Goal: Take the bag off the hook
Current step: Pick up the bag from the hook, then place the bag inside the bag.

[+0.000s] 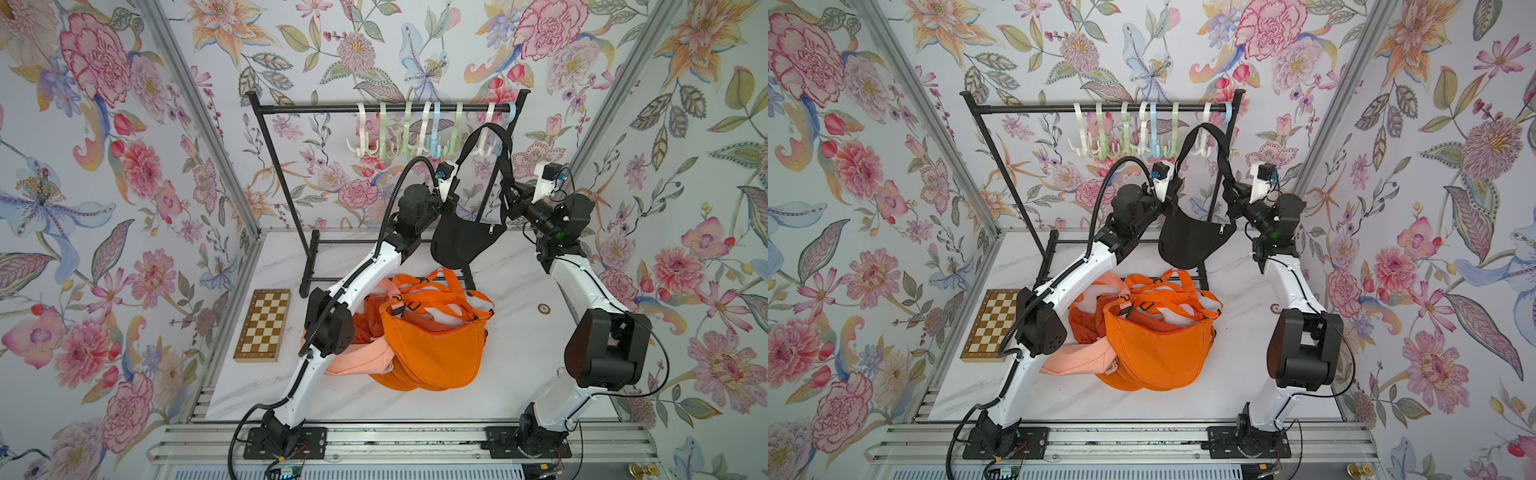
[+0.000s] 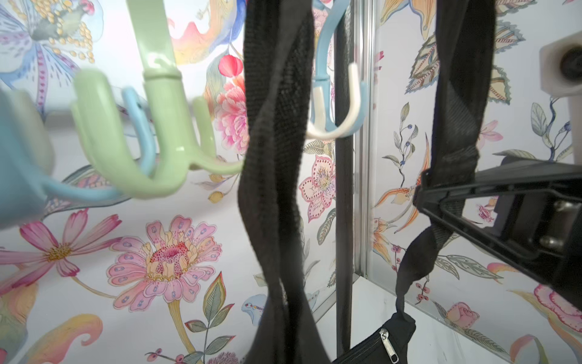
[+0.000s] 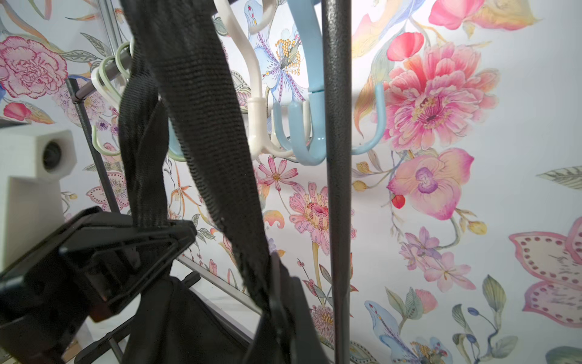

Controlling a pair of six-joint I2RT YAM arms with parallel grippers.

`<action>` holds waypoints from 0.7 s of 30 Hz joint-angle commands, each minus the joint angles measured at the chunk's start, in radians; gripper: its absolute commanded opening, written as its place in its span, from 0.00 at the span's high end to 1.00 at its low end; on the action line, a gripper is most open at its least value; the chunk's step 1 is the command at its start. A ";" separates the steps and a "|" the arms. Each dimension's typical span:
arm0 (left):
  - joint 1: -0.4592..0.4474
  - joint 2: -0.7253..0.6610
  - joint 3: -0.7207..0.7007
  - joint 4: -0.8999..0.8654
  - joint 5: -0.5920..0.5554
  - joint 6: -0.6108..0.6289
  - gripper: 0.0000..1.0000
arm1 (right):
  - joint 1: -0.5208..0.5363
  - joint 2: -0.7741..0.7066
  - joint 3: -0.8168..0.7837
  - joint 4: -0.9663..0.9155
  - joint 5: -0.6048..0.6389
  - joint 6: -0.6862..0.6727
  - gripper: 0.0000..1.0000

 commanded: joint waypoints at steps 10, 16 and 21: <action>0.000 -0.359 -0.343 0.077 -0.061 0.065 1.00 | 0.042 -0.227 -0.037 -0.110 0.052 -0.021 1.00; -0.010 -0.545 -0.553 0.075 -0.062 0.090 1.00 | 0.082 -0.377 -0.085 -0.255 0.114 -0.035 1.00; -0.019 -0.685 -0.707 0.052 -0.044 0.092 1.00 | 0.121 -0.517 -0.171 -0.335 0.142 -0.042 1.00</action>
